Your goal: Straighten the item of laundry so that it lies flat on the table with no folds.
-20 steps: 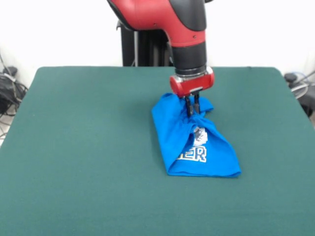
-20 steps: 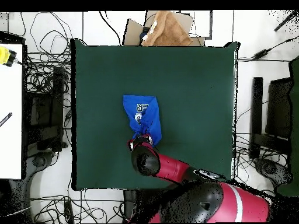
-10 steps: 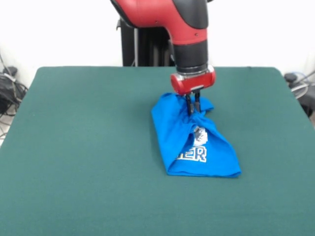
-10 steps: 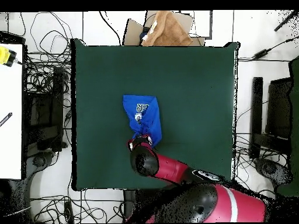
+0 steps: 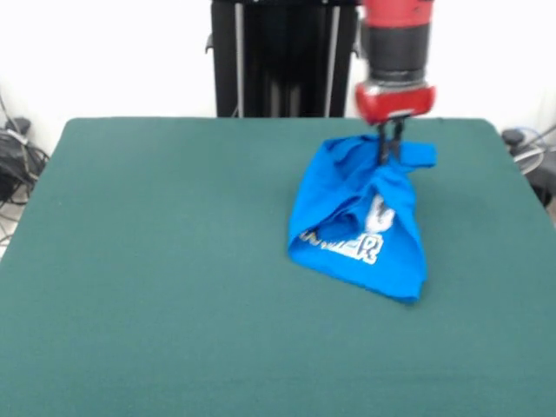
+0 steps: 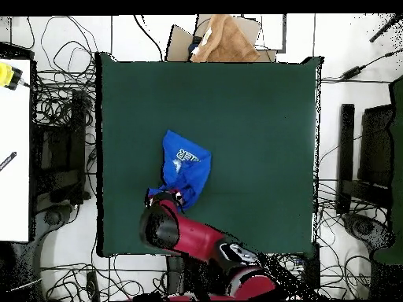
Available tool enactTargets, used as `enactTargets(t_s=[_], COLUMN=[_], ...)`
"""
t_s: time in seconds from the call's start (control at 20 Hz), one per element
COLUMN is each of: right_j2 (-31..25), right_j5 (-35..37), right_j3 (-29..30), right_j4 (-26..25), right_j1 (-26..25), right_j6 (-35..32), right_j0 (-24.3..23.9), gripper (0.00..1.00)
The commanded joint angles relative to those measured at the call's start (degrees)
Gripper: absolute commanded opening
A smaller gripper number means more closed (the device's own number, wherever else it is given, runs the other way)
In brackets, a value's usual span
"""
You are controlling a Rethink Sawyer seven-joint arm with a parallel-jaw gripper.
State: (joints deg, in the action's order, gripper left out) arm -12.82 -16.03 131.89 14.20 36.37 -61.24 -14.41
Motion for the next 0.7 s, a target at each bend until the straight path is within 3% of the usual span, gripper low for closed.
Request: enactTargets(t_s=[0.05,0.25,0.7], right_j2=[1.7,2.8,6.4], right_j5=[-5.5,-8.5,-11.4], right_j3=[4.3,2.4,0.0], right_j4=[7.9,5.8,6.7], right_j1=[0.3,-3.6,-4.8], right_j6=[-26.6,-28.5,-31.8], right_j0=[8.5,9.9,17.0], gripper=[0.00,0.00,0.00])
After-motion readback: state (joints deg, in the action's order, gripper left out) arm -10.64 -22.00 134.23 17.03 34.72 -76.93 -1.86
